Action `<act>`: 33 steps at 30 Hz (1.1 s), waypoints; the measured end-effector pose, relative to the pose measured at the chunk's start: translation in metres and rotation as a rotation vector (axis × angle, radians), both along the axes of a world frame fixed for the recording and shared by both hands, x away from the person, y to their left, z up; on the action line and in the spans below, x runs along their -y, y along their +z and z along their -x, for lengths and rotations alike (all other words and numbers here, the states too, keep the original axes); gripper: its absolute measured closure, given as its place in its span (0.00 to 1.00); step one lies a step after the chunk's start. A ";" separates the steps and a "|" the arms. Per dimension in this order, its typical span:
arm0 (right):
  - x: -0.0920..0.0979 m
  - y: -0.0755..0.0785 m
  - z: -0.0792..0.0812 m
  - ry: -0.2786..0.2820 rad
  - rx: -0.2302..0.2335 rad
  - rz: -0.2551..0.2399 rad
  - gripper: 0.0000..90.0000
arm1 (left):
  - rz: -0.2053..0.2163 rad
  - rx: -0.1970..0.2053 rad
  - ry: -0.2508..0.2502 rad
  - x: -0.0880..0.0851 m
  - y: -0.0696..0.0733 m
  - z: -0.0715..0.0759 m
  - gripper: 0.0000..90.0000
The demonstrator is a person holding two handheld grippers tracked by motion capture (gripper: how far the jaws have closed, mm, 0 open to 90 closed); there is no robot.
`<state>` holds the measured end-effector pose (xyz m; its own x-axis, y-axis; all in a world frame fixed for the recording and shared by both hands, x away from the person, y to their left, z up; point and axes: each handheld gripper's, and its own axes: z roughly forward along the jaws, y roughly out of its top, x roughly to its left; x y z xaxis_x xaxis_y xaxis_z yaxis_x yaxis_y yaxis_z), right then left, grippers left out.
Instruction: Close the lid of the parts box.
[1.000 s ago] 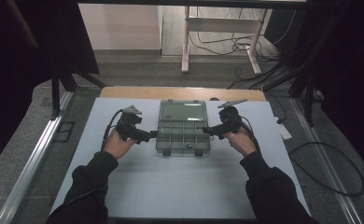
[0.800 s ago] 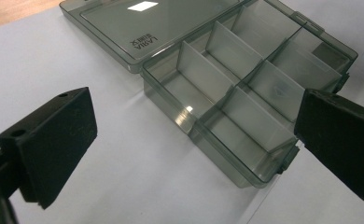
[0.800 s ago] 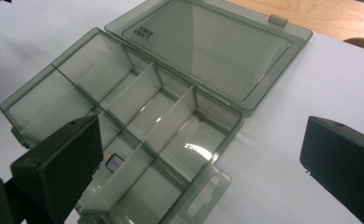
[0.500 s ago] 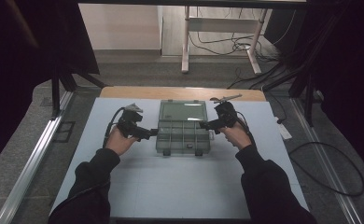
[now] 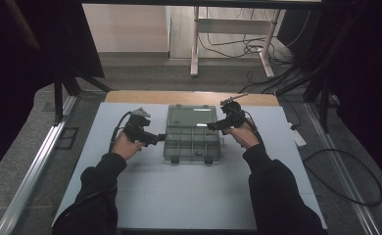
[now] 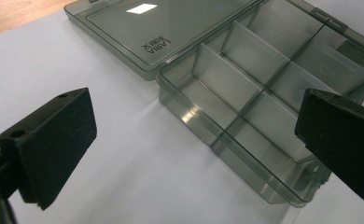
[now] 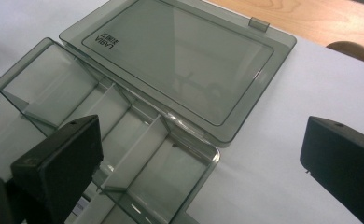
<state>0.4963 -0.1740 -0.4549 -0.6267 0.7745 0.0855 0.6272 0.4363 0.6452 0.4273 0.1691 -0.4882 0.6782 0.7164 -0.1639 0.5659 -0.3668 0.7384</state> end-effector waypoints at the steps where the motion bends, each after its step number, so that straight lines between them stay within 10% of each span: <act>1: 0.000 0.000 -0.002 -0.002 0.001 0.003 0.00 | -0.002 -0.003 0.000 0.000 -0.001 -0.001 0.00; 33: -0.009 -0.010 -0.039 -0.011 -0.032 -0.019 0.00 | -0.019 -0.018 -0.023 0.028 -0.014 -0.021 0.00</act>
<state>0.5350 -0.1651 -0.4645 -0.6146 0.7796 0.1206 0.6526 0.4166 0.6329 0.4481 0.1408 -0.5020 0.6916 0.7036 -0.1632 0.5705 -0.3936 0.7208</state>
